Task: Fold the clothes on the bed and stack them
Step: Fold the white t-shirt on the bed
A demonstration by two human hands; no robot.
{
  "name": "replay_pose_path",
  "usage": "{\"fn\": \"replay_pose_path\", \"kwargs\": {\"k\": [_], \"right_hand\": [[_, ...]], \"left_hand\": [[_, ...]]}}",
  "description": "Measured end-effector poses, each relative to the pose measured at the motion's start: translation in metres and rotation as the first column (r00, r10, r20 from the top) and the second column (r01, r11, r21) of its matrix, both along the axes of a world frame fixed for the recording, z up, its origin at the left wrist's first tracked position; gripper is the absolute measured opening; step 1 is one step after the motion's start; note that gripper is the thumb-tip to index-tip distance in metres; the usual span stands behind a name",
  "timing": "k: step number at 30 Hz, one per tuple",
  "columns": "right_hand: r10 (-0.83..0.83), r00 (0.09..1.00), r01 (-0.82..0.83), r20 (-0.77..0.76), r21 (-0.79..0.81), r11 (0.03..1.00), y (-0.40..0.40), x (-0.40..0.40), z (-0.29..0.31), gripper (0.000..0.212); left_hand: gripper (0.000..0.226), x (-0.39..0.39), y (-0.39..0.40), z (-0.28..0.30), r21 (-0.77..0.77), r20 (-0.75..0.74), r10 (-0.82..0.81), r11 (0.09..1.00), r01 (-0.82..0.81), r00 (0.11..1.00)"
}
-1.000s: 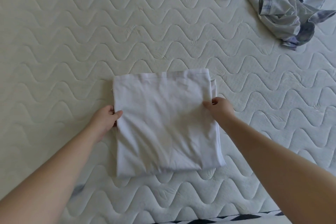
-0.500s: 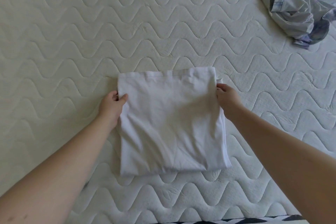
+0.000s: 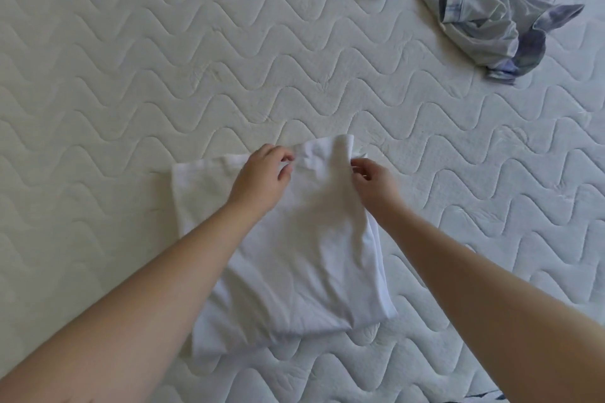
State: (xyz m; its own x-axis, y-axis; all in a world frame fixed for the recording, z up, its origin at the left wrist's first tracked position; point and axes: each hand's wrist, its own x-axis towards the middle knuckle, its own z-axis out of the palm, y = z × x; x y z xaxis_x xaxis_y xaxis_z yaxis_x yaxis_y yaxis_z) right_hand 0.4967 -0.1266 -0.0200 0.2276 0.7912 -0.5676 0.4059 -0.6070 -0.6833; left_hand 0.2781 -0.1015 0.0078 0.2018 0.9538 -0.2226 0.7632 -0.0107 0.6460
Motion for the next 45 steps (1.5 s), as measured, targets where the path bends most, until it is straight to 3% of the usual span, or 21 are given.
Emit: {"fn": "replay_pose_path", "kwargs": {"k": [5,11,14,17,22,24,27,33,38,43,45], "right_hand": [[0.197,0.976,-0.197,-0.091,0.009,0.980,-0.020,-0.003,0.001,0.048],[0.215,0.962,-0.214,-0.166,0.029,0.976,-0.023,0.010,-0.002,0.041],[0.199,0.980,-0.198,-0.005,0.077,0.977,-0.013,0.019,-0.006,0.034],[0.288,0.942,-0.316,0.170,0.164,0.935,0.000,0.022,-0.010,0.030],[0.580,0.716,-0.661,0.390,0.108,0.743,0.024,0.012,-0.013,0.031],[0.603,0.643,-0.701,0.472,0.046,0.711,0.030,0.013,-0.015,0.027],[0.594,0.603,-0.714,0.533,0.028,0.700,0.029,0.011,-0.014,0.018],[0.555,0.681,-0.678,0.478,0.128,0.723,0.021,-0.003,-0.007,0.015],[0.582,0.711,-0.676,0.395,0.155,0.721,0.020,-0.017,-0.010,0.018],[0.471,0.853,-0.515,0.227,0.215,0.830,0.018,-0.013,-0.015,0.029],[0.454,0.868,-0.493,0.200,0.237,0.837,0.015,-0.005,-0.014,0.030]], "left_hand": [[0.045,0.079,0.021,-0.007,-0.216,-0.107,0.230,0.944,-0.248,0.967],[0.039,0.091,0.032,-0.024,-0.277,-0.269,0.208,0.918,-0.283,0.940],[0.028,0.079,0.032,-0.024,-0.294,-0.163,0.254,0.910,-0.293,0.953],[0.024,0.055,0.020,-0.024,-0.353,-0.015,0.341,0.878,-0.324,0.940],[0.004,0.022,0.000,-0.012,-0.452,0.146,0.436,0.828,-0.332,0.888],[0.006,0.018,-0.001,-0.005,-0.473,0.194,0.454,0.820,-0.322,0.870],[0.006,0.019,0.002,0.004,-0.491,0.275,0.464,0.821,-0.292,0.842],[0.007,0.029,0.006,0.016,-0.460,0.373,0.447,0.850,-0.257,0.813],[0.009,0.030,0.008,0.015,-0.504,0.406,0.510,0.817,-0.279,0.758],[0.012,0.039,0.009,0.007,-0.554,0.404,0.587,0.767,-0.322,0.702],[0.015,0.045,0.010,0.006,-0.565,0.413,0.607,0.756,-0.331,0.679]]}}
